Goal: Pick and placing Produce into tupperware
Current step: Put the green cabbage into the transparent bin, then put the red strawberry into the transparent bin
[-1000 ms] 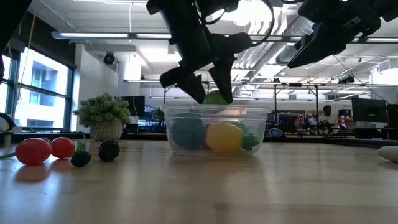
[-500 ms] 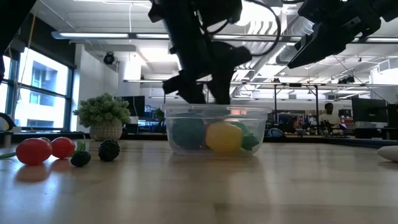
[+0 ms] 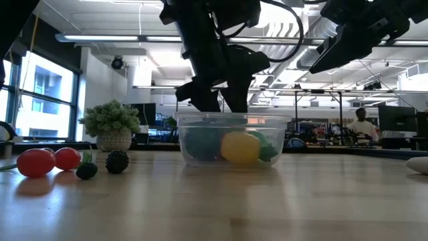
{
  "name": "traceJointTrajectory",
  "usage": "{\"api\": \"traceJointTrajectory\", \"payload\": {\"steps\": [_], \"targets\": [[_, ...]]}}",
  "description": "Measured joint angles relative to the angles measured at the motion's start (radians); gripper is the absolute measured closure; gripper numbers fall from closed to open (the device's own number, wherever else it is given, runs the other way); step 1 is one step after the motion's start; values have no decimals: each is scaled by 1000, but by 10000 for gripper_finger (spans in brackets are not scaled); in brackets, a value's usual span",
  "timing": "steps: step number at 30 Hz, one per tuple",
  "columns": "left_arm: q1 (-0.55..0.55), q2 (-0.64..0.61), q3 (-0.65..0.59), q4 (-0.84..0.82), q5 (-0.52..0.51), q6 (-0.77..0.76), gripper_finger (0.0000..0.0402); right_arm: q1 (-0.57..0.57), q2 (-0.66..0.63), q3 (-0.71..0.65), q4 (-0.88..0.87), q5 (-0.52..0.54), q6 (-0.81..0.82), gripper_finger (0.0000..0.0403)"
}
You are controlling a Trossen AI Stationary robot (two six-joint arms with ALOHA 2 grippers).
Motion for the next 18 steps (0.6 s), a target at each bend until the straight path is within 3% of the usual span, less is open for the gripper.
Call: {"api": "traceJointTrajectory", "payload": {"steps": [6,13,18], "targets": [[0,0,0,1,-1,41,112,0,0,0,0,0,0,336],[0,-7,9,-11,-1,48,119,0,0,0,0,0,0,336],[-1,-13,95,-98,-2,44,127,0,0,0,0,0,0,336]]}}
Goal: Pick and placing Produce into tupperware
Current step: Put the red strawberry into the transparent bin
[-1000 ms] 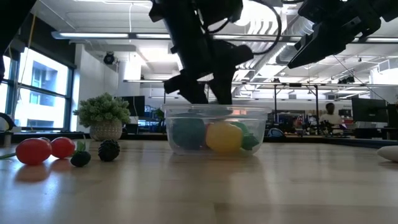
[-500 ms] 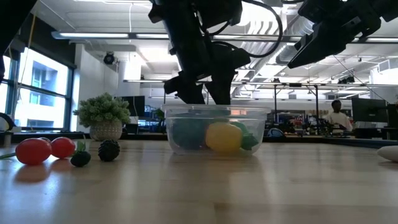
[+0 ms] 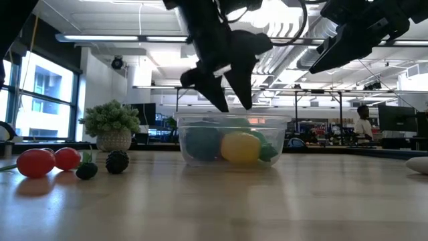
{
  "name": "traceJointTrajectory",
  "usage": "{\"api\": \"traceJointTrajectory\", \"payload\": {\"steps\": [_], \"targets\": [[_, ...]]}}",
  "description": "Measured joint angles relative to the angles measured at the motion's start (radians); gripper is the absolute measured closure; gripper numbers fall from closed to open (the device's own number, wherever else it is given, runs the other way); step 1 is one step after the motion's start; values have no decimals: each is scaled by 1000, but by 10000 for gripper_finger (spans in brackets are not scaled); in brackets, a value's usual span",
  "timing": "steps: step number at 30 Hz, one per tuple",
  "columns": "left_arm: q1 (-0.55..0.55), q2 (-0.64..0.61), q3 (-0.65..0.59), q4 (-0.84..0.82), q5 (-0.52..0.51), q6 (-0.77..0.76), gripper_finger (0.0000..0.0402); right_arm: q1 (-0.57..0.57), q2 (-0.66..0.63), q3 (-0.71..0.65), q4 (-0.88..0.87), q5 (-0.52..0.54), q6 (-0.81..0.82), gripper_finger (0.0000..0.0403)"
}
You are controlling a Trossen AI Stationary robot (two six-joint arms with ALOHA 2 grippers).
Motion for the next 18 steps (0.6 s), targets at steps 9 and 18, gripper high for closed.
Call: {"api": "traceJointTrajectory", "payload": {"steps": [9,18], "targets": [[1,-7,168,-317,40,-136,122,0,0,0,0,0,0,336],[-25,-8,329,-801,356,-703,122,0,0,0,0,0,0,336]]}}
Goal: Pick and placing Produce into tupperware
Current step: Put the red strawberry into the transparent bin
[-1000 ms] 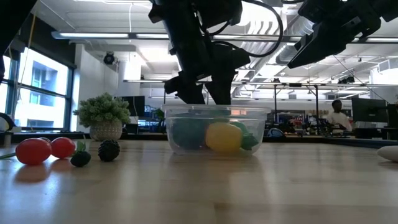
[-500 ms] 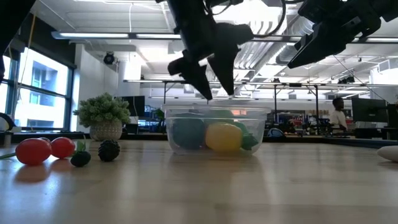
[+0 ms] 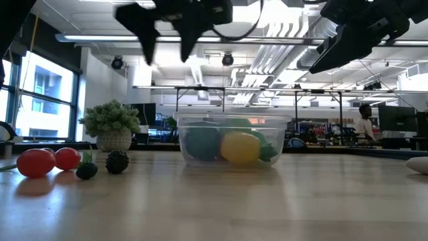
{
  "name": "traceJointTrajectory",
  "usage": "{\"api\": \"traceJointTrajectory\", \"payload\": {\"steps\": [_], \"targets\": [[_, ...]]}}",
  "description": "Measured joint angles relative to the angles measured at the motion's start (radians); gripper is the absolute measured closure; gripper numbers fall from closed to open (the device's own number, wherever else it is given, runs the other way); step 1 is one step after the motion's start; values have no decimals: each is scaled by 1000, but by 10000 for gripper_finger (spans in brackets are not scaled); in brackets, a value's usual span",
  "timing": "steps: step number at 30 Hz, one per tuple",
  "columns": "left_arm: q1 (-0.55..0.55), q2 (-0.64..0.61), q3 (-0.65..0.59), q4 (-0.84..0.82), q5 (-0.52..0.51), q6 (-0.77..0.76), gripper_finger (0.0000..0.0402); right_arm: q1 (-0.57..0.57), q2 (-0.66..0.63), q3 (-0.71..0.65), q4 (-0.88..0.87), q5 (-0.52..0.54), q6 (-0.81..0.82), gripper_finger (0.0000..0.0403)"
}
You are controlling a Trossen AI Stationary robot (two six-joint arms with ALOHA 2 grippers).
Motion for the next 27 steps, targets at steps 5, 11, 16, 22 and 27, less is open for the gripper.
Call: {"api": "traceJointTrajectory", "payload": {"steps": [5,11,16,22,27], "targets": [[-86,0,-11,-35,-15,-246,117,0,0,0,0,0,0,336],[-222,-35,-48,-32,-174,-283,105,0,0,0,0,0,0,336],[-343,-99,-140,-33,-246,-447,92,0,0,0,-5,0,0,336],[-481,-207,-314,-36,-224,-854,78,0,0,0,-7,0,0,336],[-593,-256,-430,-35,-152,-1167,65,0,0,0,-7,0,0,336]]}}
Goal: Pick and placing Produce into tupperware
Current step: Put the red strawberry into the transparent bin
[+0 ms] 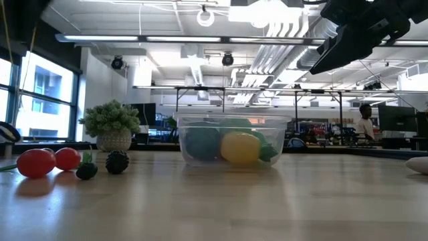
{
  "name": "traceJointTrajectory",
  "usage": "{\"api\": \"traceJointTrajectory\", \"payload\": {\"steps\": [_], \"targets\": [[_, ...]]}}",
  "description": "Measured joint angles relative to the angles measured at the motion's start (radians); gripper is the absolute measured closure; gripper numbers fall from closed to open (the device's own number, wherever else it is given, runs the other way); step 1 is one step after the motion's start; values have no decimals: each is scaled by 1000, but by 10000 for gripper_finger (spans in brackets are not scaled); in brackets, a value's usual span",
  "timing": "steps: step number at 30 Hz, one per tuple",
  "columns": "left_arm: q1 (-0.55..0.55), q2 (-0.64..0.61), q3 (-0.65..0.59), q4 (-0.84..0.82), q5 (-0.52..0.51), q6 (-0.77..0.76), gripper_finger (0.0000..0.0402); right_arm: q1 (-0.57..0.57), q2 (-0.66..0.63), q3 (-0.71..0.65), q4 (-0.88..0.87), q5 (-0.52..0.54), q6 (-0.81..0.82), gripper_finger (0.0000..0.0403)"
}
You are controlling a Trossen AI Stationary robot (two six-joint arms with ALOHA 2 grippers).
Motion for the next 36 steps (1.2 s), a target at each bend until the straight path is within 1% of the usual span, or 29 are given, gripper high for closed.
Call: {"api": "traceJointTrajectory", "payload": {"steps": [2,6,8,10,15,20,27,31,36], "targets": [[-44,-6,-29,-1,3,-68,61,0,0,0,0,0,0,336],[-109,-4,-78,-1,3,-116,57,0,0,0,0,0,0,336],[-132,-4,-102,0,20,-154,58,0,0,0,0,0,0,336],[-147,-4,-124,4,42,-176,59,0,0,0,0,0,0,336],[-155,-12,-178,68,57,-203,59,0,0,0,0,0,0,336],[-153,-37,-260,194,68,-182,59,0,0,0,0,0,0,336],[-153,-88,-404,329,68,-170,59,0,0,0,-1,0,0,336],[-154,-99,-478,372,59,-93,59,0,0,0,0,0,0,336],[-154,-99,-544,427,33,-41,59,0,0,0,0,0,0,336]]}}
